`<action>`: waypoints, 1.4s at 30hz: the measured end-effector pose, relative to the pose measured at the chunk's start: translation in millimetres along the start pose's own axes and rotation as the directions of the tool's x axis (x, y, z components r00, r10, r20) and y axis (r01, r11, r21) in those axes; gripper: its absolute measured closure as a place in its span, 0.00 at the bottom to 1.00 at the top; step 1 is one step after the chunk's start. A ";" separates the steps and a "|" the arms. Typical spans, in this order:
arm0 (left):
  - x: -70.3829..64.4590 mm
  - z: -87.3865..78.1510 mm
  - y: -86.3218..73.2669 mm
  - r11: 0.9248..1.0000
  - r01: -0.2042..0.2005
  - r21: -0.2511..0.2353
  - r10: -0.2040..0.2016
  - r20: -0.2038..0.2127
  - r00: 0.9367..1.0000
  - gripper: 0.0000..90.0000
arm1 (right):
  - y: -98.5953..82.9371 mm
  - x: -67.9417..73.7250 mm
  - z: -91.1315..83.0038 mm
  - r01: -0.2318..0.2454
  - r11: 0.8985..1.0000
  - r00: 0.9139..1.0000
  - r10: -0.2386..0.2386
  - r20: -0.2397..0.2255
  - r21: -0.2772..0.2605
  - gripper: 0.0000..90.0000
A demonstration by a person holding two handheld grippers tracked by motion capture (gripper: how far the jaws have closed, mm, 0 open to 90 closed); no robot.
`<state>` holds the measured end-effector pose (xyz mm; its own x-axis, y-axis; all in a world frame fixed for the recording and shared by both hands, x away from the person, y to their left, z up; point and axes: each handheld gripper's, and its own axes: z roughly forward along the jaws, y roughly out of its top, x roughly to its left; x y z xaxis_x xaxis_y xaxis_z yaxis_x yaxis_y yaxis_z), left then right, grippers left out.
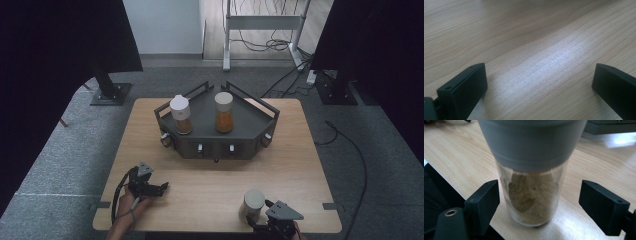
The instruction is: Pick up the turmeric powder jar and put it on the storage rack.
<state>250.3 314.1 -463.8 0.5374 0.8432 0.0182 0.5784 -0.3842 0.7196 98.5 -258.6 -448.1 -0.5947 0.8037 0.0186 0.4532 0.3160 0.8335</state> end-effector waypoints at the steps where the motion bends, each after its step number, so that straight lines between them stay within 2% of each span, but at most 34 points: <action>1: 0.0 0.0 0.0 1.000 0.000 0.000 0.000 0.000 1.000 0.00 | 0.6 0.3 0.2 0.002 1.000 1.000 -0.002 0.000 -0.006 0.19; 17: 0.0 0.0 0.0 1.000 0.000 0.000 0.000 0.000 1.000 0.00 | 9.5 3.5 -0.1 0.023 0.995 1.000 -0.022 0.016 -0.092 0.19; 25: 0.0 0.0 0.0 1.000 0.000 0.000 0.000 0.000 1.000 0.00 | 12.4 3.7 0.4 0.032 0.991 0.999 -0.031 0.008 -0.127 0.25; 32: 0.0 0.0 0.0 1.000 0.000 0.000 0.000 0.000 1.000 0.00 | 11.4 3.5 -3.7 0.040 0.984 0.999 -0.041 -0.003 -0.175 0.31; 36: 0.1 0.0 0.0 1.000 0.000 0.000 0.000 0.000 1.000 0.00 | 10.3 1.9 -4.2 0.038 0.982 0.999 -0.041 -0.014 -0.185 0.36; 42: 0.0 0.0 0.0 1.000 0.000 0.000 0.000 0.000 1.000 0.00 | 7.3 5.4 -4.1 0.028 0.980 1.000 -0.029 -0.002 -0.195 0.37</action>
<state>250.3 314.1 -463.9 0.5373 0.8432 0.0180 0.5784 -0.3840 0.7198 95.8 -254.1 -439.6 -0.6089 0.7933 -0.0041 0.2983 0.2338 0.9254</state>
